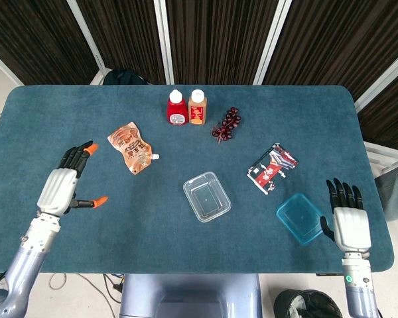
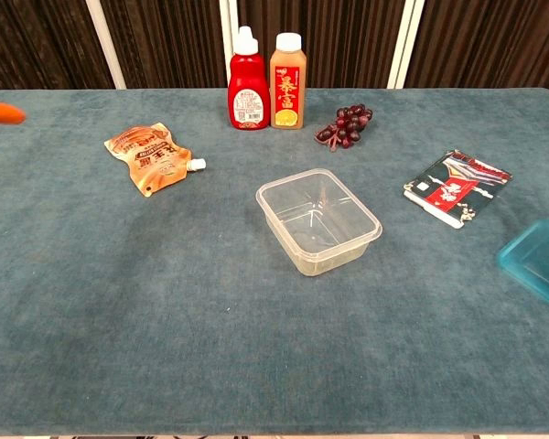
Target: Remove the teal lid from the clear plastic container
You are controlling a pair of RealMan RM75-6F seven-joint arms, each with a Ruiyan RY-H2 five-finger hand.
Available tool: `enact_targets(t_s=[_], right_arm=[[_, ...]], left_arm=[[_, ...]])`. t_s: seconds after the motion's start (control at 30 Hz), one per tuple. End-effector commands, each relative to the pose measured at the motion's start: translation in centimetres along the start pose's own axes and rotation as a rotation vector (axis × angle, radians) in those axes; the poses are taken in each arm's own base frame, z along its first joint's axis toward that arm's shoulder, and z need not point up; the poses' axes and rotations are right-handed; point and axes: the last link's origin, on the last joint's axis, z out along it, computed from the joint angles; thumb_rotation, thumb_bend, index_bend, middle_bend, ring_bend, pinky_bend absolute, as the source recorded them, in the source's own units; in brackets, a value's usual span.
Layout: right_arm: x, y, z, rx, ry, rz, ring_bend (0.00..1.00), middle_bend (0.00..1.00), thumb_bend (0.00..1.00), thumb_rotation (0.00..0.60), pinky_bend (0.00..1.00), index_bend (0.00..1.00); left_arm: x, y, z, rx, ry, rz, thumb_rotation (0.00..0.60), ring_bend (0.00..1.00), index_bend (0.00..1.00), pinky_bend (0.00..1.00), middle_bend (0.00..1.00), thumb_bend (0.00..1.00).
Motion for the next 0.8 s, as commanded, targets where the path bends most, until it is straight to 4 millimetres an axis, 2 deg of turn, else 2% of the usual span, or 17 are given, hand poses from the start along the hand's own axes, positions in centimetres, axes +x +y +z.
enact_targets(t_s=[0.03,0.23,0.33,0.57,0.67,0.8], right_arm=[[0.2,0.6,-1.2,-0.016,-0.041,0.000,0.00,0.00,0.40,0.600,0.00,0.00],[2.5,0.3,-2.8,0.064,-0.017,-0.011,0.00,0.00,0.40,0.600,0.00,0.00],[3.6,0.9,-3.7,0.128,0.019,-0.053,0.00,0.00,0.34,0.600,0.00,0.00],[4.9,3.0,-5.9,0.228,0.023,-0.157,0.00,0.00,0.22,0.600,0.00,0.00],[5.6,3.7,-6.2,0.238,0.031,-0.158,0.00,0.00,0.21,0.600,0.00,0.00],[6.6,4.4,-5.7,0.214,0.059,-0.133,0.00,0.00,0.21,0.600,0.00,0.00]], left_arm=[[0.3,-1.0,-1.7,0.007,-0.001,0.019,0.600,0.00,0.00,0.00,0.00,0.00],[0.8,-2.4,-5.1,0.036,-0.003,0.046,0.600,0.00,0.00,0.00,0.00,0.00],[1.1,-3.6,-7.2,0.062,0.013,0.090,0.600,0.00,0.00,0.00,0.00,0.00],[2.1,-7.5,-11.8,0.124,0.039,0.377,0.600,0.00,0.00,0.00,0.00,0.00],[2.6,-9.2,-14.0,0.171,0.056,0.458,0.600,0.00,0.00,0.00,0.00,0.00],[3.0,-10.2,-16.2,0.243,0.057,0.453,0.600,0.00,0.00,0.00,0.00,0.00]])
